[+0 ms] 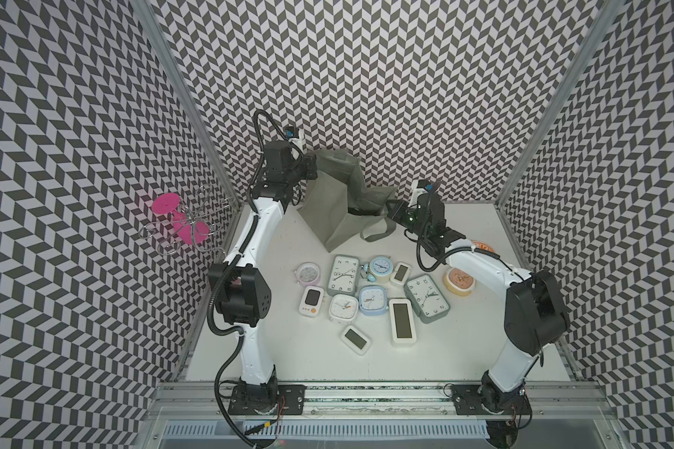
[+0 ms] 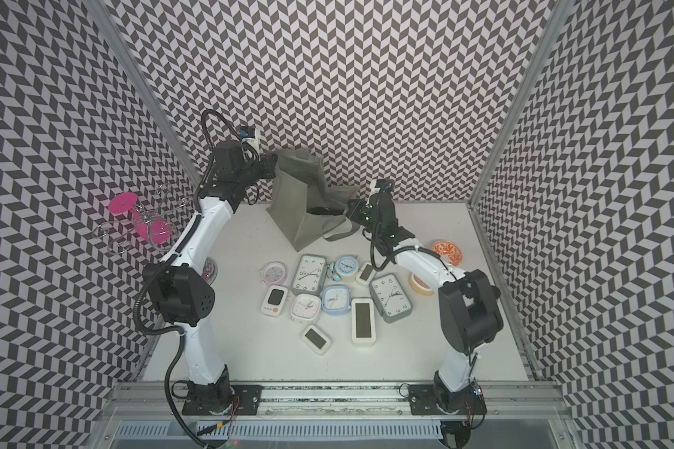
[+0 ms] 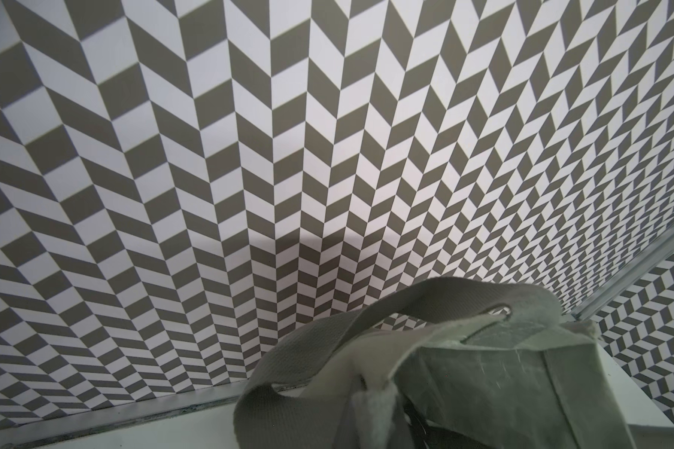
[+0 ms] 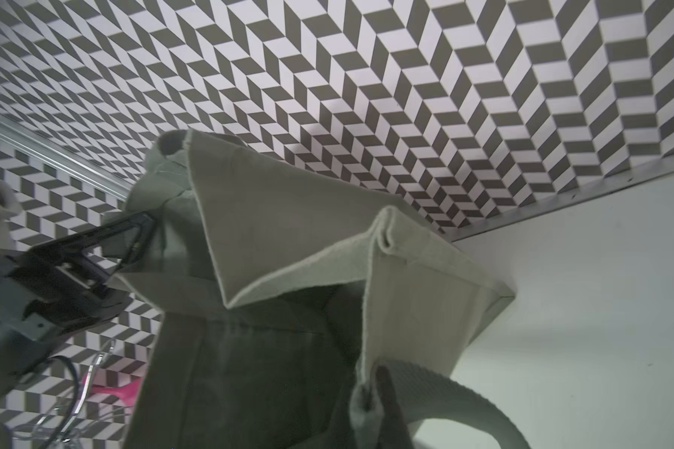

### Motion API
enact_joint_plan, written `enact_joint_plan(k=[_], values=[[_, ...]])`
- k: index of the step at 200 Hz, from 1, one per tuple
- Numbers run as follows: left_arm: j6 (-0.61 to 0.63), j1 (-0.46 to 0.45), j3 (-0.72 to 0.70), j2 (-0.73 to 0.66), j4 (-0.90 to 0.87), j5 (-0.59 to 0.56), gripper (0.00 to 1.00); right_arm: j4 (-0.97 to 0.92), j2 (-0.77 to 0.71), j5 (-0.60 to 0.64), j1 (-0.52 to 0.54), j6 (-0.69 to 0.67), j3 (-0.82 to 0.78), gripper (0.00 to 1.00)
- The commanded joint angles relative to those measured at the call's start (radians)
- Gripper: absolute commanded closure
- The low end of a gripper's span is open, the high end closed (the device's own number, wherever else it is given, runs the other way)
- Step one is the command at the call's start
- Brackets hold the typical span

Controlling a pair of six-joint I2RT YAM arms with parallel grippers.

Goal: Put the alarm clock into the canvas bag
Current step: Adjust the canvas bag at the center of the board, then place the canvas bag at the center of the board.

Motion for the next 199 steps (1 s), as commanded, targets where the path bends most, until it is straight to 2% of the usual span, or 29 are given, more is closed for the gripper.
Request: enact_joint_plan(k=[1, 23, 47, 80, 95, 117, 161, 179, 185, 193, 199], values=[[0.003, 0.009, 0.023, -0.05, 0.092, -0.025, 1.0, 0.045, -0.012, -0.02, -0.054, -0.132, 0.144, 1.0], [0.009, 0.008, 0.008, -0.055, 0.083, -0.015, 1.0, -0.064, 0.013, -0.029, -0.086, -0.255, 0.279, 1.0], [0.019, -0.005, -0.031, -0.058, 0.086, 0.052, 1.0, -0.147, 0.06, -0.039, -0.112, -0.39, 0.428, 1.0], [0.038, -0.038, -0.125, -0.078, 0.137, 0.165, 0.91, -0.385, 0.213, -0.138, -0.147, -0.535, 0.749, 1.0], [0.039, -0.048, -0.18, -0.094, 0.175, 0.239, 0.87, -0.465, 0.266, -0.213, -0.164, -0.572, 0.828, 1.0], [0.033, -0.063, -0.243, -0.109, 0.227, 0.287, 0.83, -0.519, 0.309, -0.287, -0.191, -0.592, 0.866, 1.0], [0.019, -0.085, -0.228, -0.071, 0.223, 0.264, 0.81, -0.51, 0.344, -0.344, -0.249, -0.55, 0.822, 1.0], [0.002, -0.086, -0.199, -0.06, 0.217, 0.249, 0.73, -0.524, 0.359, -0.329, -0.264, -0.555, 0.831, 1.0], [0.002, -0.086, -0.188, -0.06, 0.211, 0.248, 0.68, -0.535, 0.364, -0.316, -0.272, -0.55, 0.836, 0.89], [0.002, -0.086, -0.175, -0.061, 0.206, 0.247, 0.58, -0.544, 0.367, -0.304, -0.286, -0.538, 0.84, 0.61], [0.003, -0.086, -0.163, -0.063, 0.202, 0.244, 0.51, -0.547, 0.365, -0.306, -0.295, -0.534, 0.839, 0.44]])
